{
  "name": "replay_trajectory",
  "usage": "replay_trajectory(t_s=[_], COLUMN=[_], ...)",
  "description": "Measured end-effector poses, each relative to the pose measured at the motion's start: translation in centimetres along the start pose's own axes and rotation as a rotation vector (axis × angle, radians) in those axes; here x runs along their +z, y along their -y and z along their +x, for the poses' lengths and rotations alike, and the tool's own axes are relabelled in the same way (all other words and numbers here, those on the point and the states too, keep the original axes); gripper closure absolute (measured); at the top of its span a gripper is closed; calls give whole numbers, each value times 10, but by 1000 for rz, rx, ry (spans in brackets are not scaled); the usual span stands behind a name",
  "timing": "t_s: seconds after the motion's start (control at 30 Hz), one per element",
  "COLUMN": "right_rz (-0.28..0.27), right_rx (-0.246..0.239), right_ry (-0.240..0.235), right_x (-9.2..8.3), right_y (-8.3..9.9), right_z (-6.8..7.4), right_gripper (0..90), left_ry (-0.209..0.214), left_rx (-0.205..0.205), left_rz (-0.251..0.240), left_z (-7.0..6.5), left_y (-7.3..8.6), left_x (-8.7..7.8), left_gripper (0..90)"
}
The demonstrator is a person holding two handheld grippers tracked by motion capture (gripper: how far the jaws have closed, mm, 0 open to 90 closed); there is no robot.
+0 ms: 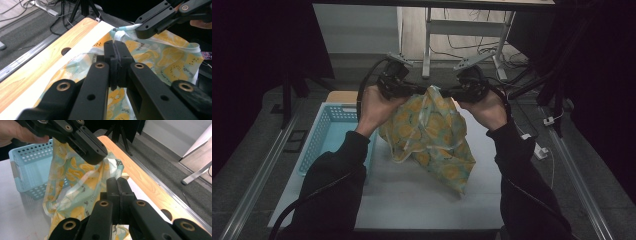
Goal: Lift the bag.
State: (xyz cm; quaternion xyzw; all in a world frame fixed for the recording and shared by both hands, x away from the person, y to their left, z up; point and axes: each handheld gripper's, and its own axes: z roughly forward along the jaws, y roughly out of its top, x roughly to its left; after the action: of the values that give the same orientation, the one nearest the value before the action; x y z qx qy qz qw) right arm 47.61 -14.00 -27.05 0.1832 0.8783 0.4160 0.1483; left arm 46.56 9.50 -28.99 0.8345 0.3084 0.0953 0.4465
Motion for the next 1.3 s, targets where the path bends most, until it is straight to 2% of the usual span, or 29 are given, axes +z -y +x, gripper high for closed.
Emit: replay_trajectory(t_s=[0.2, 0.33, 0.57, 0.7, 1.0, 1.3], right_rz=[-19, -26, -34, -38, -65, -81], right_rx=[27, 40, 59, 68, 81, 100], right_ry=[0, 3, -8, -16, -36, -57], right_x=[-1, -3, 1, 3, 4, 8], right_y=[5, 9, 19, 26, 40, 55], right_z=[-2, -3, -2, 1, 9, 17], right_gripper=[819, 774, 664, 597, 501, 398], left_ry=[11, 13, 10, -16, -62, -75], left_rx=[34, 36, 23, 27, -16, -33], left_rz=[14, 19, 25, 25, 25, 38], left_z=[-3, -4, -4, -3, -3, -6], left_y=[3, 8, 24, 35, 60, 90], left_x=[4, 4, 6, 3, -11, -20], left_gripper=[745, 658, 495, 419, 224, 119])
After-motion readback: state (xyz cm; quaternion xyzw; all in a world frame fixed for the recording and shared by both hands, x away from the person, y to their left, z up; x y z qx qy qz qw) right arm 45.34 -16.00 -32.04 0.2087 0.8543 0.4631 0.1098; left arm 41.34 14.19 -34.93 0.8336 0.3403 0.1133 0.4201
